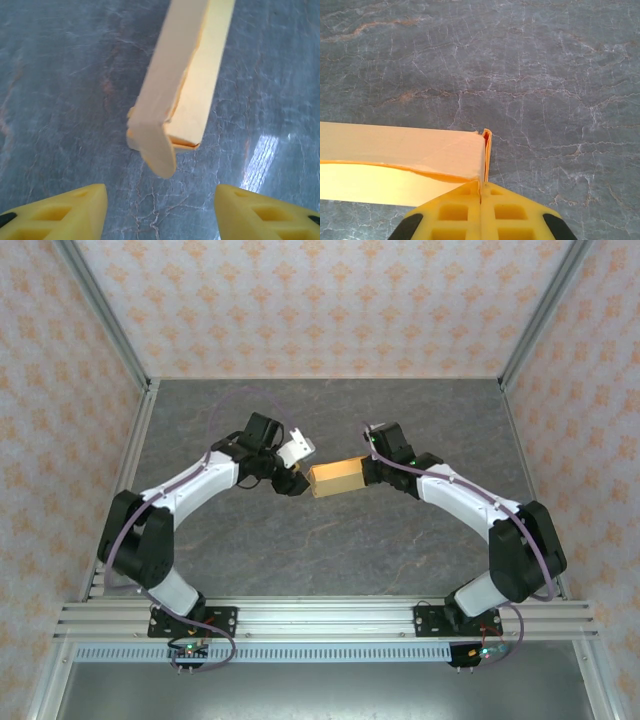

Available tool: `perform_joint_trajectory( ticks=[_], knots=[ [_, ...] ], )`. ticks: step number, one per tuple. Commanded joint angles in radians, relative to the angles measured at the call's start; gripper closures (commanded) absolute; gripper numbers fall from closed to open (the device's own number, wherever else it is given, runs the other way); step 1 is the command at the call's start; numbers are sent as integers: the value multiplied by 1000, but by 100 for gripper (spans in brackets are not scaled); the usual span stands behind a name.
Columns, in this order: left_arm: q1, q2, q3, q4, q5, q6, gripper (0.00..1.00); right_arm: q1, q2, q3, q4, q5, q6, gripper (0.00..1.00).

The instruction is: Fold the paper box

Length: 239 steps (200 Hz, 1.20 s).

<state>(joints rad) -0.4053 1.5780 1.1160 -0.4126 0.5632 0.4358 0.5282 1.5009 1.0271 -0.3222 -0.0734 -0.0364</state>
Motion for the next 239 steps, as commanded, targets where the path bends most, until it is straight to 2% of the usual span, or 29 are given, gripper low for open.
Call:
perform_joint_trajectory(
  ticks=[1, 27, 50, 95, 139, 182, 239],
  knots=[
    [-36, -55, -64, 162, -102, -293, 42, 9, 16, 36, -57, 19, 35, 100],
    [-81, -62, -66, 166, -197, -398, 43, 11, 19, 39, -57, 15, 41, 100],
    [-106, -39, -25, 128, -244, -404, 47, 13, 15, 38, -59, 18, 46, 100],
    [-123, 9, 31, 83, -278, -391, 74, 13, 8, 36, -60, 23, 46, 100],
    [-126, 43, 66, 63, -278, -398, 90, 14, 9, 34, -59, 23, 50, 100],
    [-134, 43, 78, 66, -293, -481, 100, 20, 5, 29, -55, 27, 59, 100],
    [-144, 57, 100, 56, -309, -696, 100, 22, 3, 9, -53, 47, 80, 100]
  ],
)
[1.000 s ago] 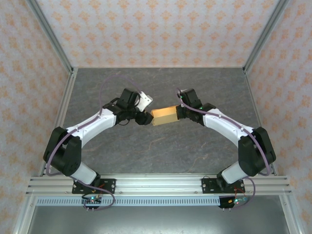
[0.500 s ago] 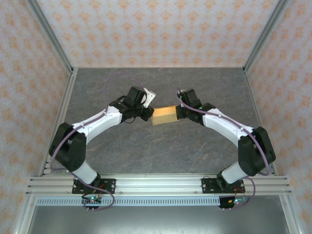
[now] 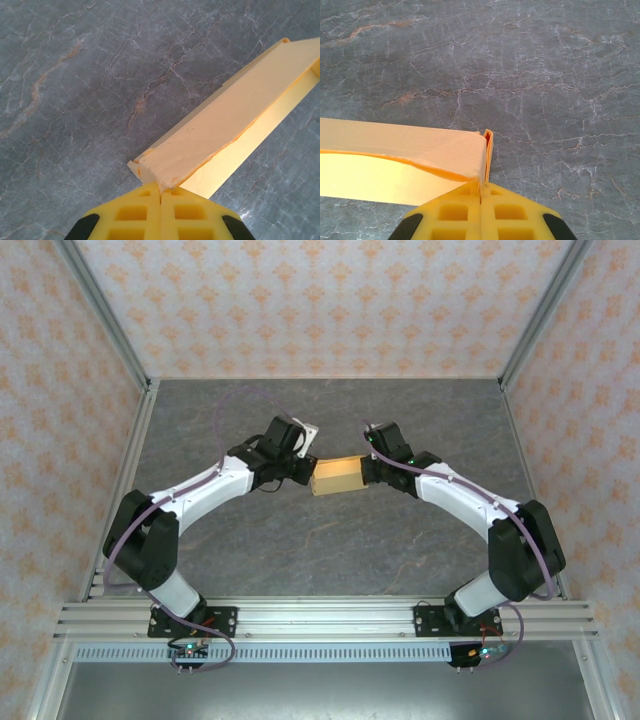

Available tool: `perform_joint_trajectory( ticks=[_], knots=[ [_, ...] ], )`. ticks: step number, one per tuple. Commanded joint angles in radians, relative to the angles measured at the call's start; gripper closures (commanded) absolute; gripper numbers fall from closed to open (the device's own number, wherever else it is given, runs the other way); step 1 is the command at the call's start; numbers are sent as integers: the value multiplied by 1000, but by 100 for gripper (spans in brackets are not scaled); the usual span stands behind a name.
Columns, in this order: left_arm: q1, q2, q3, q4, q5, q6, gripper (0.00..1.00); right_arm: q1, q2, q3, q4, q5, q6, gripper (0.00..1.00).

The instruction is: Fold the paper box

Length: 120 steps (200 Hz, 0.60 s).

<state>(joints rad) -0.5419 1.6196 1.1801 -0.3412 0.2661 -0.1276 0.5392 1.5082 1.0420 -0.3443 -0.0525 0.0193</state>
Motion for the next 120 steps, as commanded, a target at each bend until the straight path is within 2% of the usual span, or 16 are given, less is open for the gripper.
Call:
perform_joint_trajectory(
  ticks=[1, 51, 120],
  knots=[
    [-8, 16, 36, -14, -11, -137, 100, 10, -4, -7, -31, 26, 25, 100],
    [-7, 30, 57, -11, -7, -293, 100, 14, 6, -12, -24, 23, 36, 100],
    [-9, 19, 2, 79, -11, -457, 100, 15, 3, -20, -28, 29, 44, 100]
  ],
)
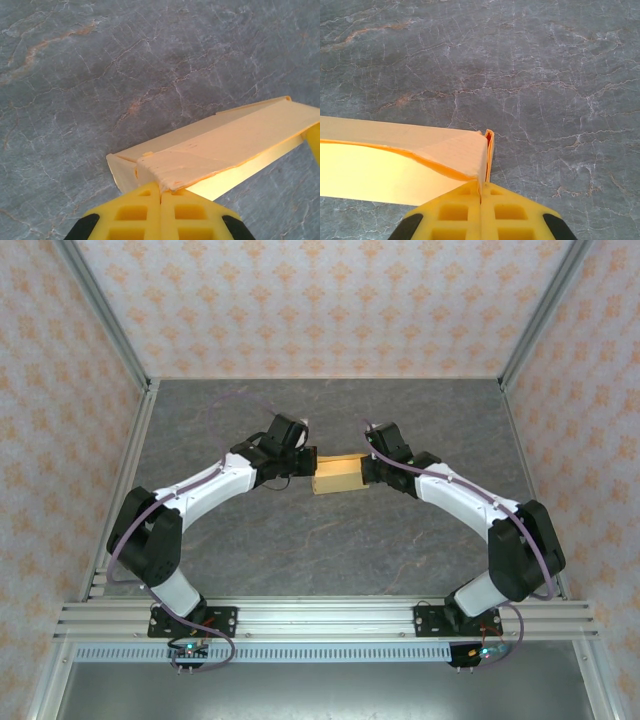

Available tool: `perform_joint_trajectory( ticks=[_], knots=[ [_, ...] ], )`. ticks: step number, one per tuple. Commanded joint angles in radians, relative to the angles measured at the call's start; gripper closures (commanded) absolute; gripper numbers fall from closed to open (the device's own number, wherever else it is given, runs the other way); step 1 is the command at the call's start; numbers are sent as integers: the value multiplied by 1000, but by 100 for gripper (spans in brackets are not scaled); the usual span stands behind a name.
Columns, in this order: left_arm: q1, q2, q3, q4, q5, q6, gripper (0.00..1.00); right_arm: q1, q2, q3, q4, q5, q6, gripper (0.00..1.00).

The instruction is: Fold the paper box

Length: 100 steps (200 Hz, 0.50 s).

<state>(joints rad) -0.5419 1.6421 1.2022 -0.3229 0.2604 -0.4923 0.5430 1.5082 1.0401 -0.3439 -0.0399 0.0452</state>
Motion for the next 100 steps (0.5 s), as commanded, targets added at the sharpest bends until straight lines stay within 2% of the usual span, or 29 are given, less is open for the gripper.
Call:
perform_joint_trajectory(
  ticks=[1, 49, 100],
  knots=[
    [-10, -4, -21, 63, -7, -93, 100, 11, 4, -18, -28, 17, 17, 100],
    [-11, -10, -57, 113, -7, -146, 100, 12, 4, -17, -29, 19, 18, 100],
    [-18, -24, -90, 59, -104, -48, 100, 12, 2, -22, -33, 38, 13, 100]
  ],
)
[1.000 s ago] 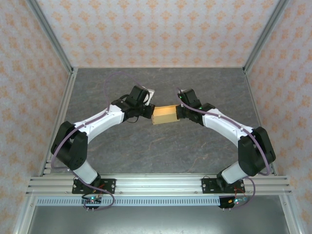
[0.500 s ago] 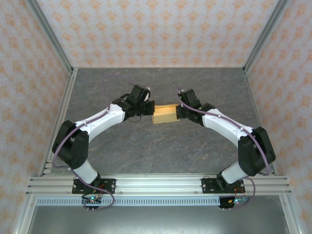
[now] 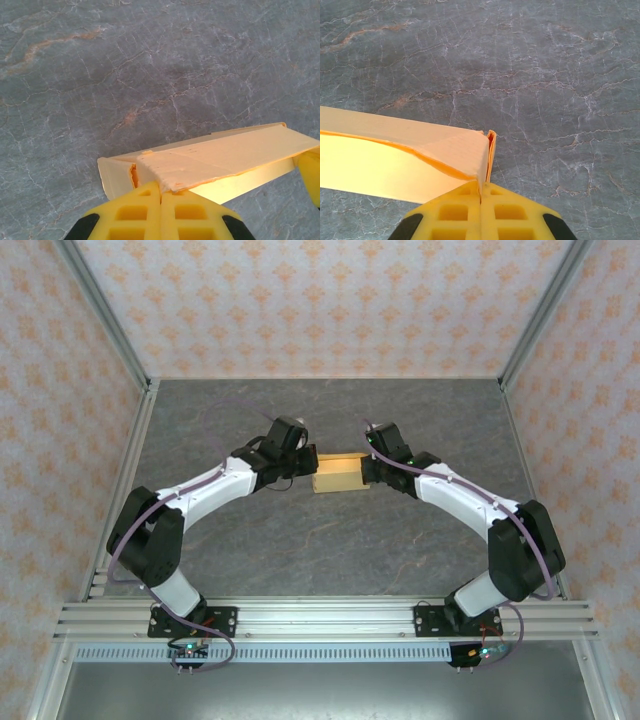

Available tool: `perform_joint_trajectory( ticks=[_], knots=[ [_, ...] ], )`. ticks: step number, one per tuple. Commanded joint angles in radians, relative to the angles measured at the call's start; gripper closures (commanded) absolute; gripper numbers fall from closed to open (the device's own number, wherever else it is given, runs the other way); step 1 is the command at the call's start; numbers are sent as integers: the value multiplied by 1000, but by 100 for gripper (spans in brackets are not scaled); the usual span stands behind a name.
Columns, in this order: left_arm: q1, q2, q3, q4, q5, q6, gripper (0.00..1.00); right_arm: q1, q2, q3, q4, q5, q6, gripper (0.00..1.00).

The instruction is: Fold the paper box

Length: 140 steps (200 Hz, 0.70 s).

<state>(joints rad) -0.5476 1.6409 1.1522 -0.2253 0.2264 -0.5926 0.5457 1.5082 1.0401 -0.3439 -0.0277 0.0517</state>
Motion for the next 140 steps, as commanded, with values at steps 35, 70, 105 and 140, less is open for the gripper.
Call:
perform_joint_trajectory(
  ticks=[35, 70, 105, 140],
  knots=[
    [-52, -38, -93, -14, -136, 120, 100, 8, -5, -46, -14, 41, 9, 100],
    [-98, -39, -157, 36, -217, 136, 100, 8, -24, -102, 52, 37, 5, 100],
    [-108, -40, -189, 76, -230, 142, 97, 9, -36, -143, 108, 42, -6, 100],
    [-108, -81, -182, 70, -204, 158, 83, 9, -38, -141, 109, 49, -13, 100]
  ],
)
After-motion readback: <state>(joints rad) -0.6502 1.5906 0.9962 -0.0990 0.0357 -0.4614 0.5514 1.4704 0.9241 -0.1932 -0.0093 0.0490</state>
